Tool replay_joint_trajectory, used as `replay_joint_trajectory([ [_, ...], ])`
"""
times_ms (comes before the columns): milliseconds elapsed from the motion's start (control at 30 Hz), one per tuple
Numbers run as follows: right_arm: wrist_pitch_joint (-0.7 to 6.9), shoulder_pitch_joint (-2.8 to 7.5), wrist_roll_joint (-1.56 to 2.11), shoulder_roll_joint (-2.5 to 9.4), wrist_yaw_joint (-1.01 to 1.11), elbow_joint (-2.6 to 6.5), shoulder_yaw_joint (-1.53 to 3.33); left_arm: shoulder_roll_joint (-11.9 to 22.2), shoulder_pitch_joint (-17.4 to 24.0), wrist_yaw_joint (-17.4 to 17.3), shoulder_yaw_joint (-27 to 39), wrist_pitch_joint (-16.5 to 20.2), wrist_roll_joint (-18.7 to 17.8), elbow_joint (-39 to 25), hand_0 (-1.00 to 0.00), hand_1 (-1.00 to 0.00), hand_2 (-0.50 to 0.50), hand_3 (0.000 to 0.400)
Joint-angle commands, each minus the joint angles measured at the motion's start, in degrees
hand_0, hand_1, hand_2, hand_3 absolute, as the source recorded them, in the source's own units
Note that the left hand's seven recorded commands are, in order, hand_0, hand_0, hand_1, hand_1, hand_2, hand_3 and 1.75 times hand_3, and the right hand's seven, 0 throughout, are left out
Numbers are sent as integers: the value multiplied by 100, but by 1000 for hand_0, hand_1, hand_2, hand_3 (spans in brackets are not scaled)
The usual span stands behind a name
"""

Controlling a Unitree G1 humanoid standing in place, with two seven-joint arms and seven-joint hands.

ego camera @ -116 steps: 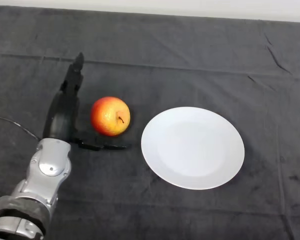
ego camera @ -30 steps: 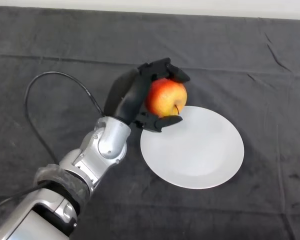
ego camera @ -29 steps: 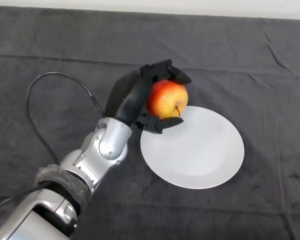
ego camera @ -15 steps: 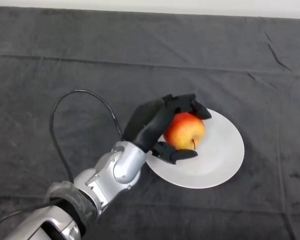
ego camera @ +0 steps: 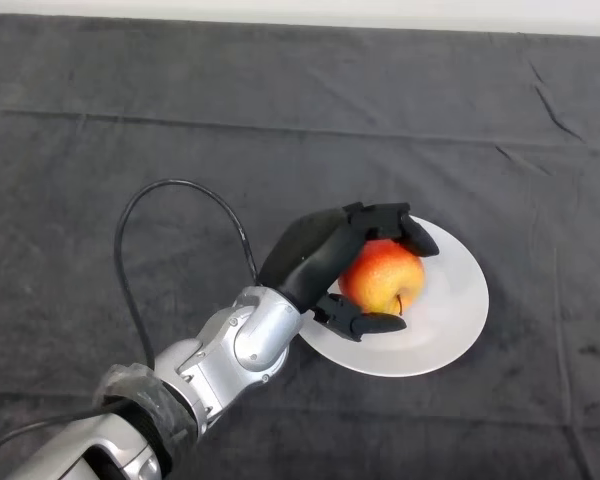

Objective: Move the apple to the plate

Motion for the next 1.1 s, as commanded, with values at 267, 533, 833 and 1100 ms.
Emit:
replay_joint_trajectory([
  [267,628,660,93,525,-37,650,-80,195,35,-248,-284,186,-248,-213,0,0,0,0],
  [533,628,660,93,525,-37,649,-79,263,-4,-311,-228,252,-320,-289,0,0,0,0],
  [833,630,661,95,526,-37,646,-78,448,-48,-332,112,144,-454,-363,0,0,0,0],
  [1100,632,662,96,526,-37,644,-77,583,-100,-228,602,-53,-632,-257,0,0,0,0],
])
